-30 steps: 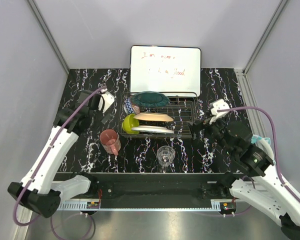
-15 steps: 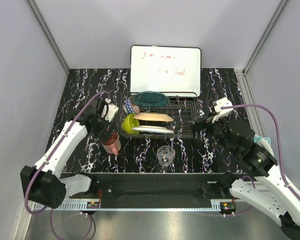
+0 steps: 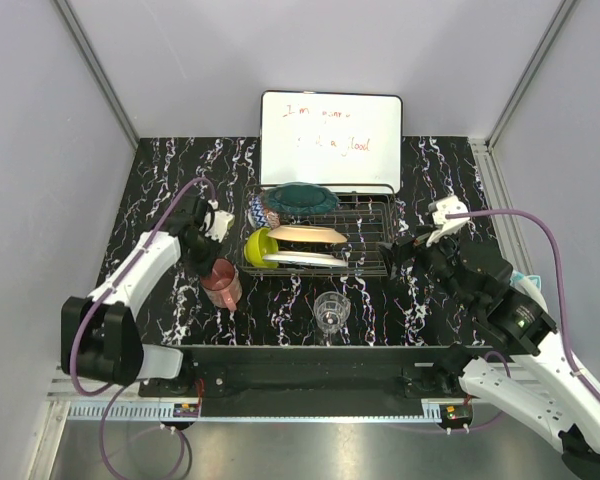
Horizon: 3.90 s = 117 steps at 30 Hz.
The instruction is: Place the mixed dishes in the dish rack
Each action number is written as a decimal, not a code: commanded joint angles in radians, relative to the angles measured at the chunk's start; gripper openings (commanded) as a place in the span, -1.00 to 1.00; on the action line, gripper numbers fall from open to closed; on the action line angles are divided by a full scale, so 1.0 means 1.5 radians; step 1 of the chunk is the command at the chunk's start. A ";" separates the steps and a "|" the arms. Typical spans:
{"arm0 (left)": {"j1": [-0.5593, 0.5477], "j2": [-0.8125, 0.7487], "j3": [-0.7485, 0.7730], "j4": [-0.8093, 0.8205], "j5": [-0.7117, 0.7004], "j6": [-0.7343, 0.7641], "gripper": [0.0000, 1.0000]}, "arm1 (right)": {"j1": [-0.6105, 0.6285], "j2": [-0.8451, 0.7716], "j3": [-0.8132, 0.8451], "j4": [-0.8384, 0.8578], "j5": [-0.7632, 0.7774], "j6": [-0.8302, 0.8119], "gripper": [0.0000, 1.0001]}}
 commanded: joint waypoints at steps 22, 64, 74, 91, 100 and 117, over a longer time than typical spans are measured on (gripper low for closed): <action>0.028 -0.046 -0.035 0.015 0.019 0.088 -1.00 | -0.002 0.032 0.027 -0.005 -0.022 0.005 1.00; -0.091 -0.132 0.295 0.745 0.215 -0.253 -1.00 | -0.073 0.524 0.161 0.899 -0.762 0.814 0.99; -0.114 -0.138 0.270 0.760 0.213 -0.258 -1.00 | -0.083 0.621 0.206 1.046 -0.752 0.913 0.99; -0.195 -0.113 0.237 0.790 0.158 -0.224 -1.00 | -0.083 0.697 0.243 1.164 -0.674 0.997 0.66; -0.204 -0.115 0.211 0.793 0.151 -0.204 -1.00 | -0.083 0.746 0.273 1.220 -0.676 1.076 -0.23; -0.207 -0.211 0.054 0.671 0.083 -0.056 -0.70 | -0.150 0.603 0.211 1.061 -0.727 0.939 -1.00</action>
